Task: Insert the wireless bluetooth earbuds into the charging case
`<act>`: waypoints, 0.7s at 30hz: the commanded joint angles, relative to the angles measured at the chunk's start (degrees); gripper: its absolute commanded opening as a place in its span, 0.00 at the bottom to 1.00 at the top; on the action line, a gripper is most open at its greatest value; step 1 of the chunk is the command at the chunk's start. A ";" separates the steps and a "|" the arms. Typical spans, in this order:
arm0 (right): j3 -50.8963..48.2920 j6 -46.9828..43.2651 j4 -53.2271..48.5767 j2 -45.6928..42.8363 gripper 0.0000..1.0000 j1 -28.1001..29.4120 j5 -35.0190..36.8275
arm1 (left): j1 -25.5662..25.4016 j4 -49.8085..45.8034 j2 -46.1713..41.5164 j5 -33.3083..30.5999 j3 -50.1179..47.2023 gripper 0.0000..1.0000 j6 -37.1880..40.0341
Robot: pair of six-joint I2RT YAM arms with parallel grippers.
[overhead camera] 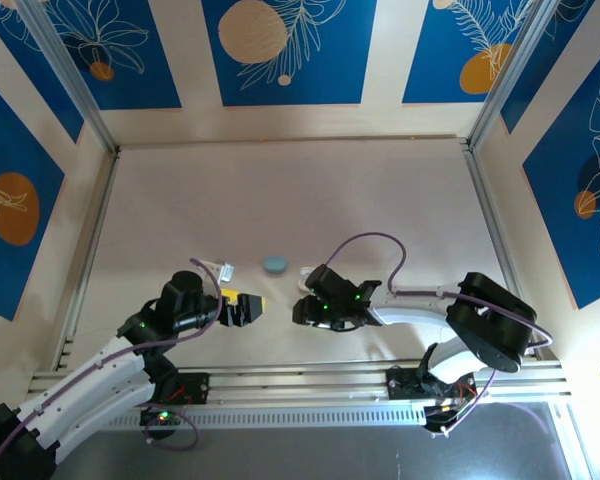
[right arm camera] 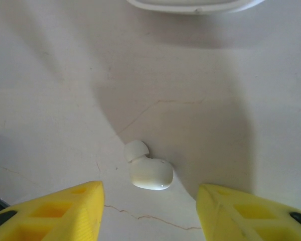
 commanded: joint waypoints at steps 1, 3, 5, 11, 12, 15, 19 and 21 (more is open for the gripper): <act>1.88 0.71 6.85 3.62 0.53 0.42 -2.27 | -0.26 0.62 -0.37 -0.07 0.20 1.00 0.27; 2.18 0.80 6.34 3.49 0.53 0.36 -2.01 | -0.24 0.37 -0.46 -0.16 0.32 1.00 0.40; 2.52 0.95 5.15 2.93 0.53 0.58 -1.37 | -0.18 0.24 -0.46 -0.24 0.33 1.00 0.49; 2.21 2.76 2.29 1.86 0.53 1.11 0.96 | -0.24 0.50 -0.50 -0.35 0.51 1.00 0.53; 2.11 2.90 2.65 2.21 0.53 1.05 0.99 | -0.25 0.52 -0.38 -0.42 0.57 1.00 0.64; 2.24 3.04 3.91 3.24 0.53 0.97 0.55 | -0.18 0.95 -0.20 -0.42 0.51 1.00 0.68; 3.74 2.55 3.78 4.73 0.53 0.45 0.56 | -0.19 1.21 -0.31 -0.37 0.07 1.00 0.44; 4.37 2.23 3.87 5.19 0.53 -0.08 0.38 | -0.17 1.29 -0.37 -0.41 -0.10 1.00 0.34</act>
